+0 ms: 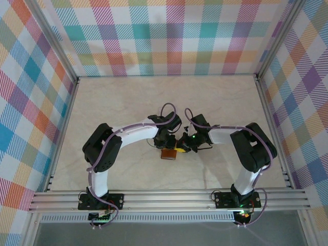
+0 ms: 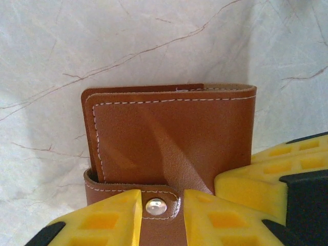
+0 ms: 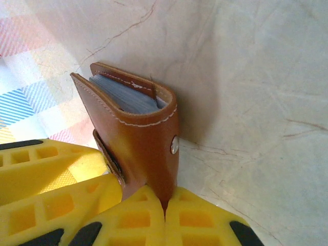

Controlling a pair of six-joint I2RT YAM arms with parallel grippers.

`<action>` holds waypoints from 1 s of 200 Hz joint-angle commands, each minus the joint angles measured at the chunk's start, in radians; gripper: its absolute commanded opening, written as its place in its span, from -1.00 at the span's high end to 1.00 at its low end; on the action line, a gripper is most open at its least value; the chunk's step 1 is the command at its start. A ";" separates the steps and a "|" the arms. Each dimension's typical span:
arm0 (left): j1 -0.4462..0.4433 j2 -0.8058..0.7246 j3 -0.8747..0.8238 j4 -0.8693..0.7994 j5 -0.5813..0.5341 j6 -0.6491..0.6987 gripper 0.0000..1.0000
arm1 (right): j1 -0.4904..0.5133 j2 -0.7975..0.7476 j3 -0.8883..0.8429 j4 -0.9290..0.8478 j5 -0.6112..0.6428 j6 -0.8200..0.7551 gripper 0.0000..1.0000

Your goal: Take the credit cards out of the card holder

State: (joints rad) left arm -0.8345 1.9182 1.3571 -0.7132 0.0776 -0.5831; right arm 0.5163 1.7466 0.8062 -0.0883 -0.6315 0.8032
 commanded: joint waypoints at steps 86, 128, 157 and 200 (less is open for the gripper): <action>-0.021 0.038 0.050 -0.129 -0.066 0.066 0.64 | -0.013 0.031 -0.002 -0.001 0.007 0.007 1.00; -0.021 0.002 0.047 -0.141 -0.108 0.067 0.84 | -0.014 0.024 0.002 -0.027 0.019 -0.005 1.00; -0.016 -0.034 0.032 -0.146 -0.142 0.066 0.91 | -0.015 0.019 0.017 -0.067 0.035 -0.024 1.00; 0.025 -0.116 -0.040 -0.099 -0.106 0.052 0.95 | -0.014 0.002 0.065 -0.183 0.092 -0.083 1.00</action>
State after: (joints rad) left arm -0.8352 1.8809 1.3674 -0.8085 -0.0322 -0.5270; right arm 0.5098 1.7535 0.8352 -0.1425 -0.6178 0.7761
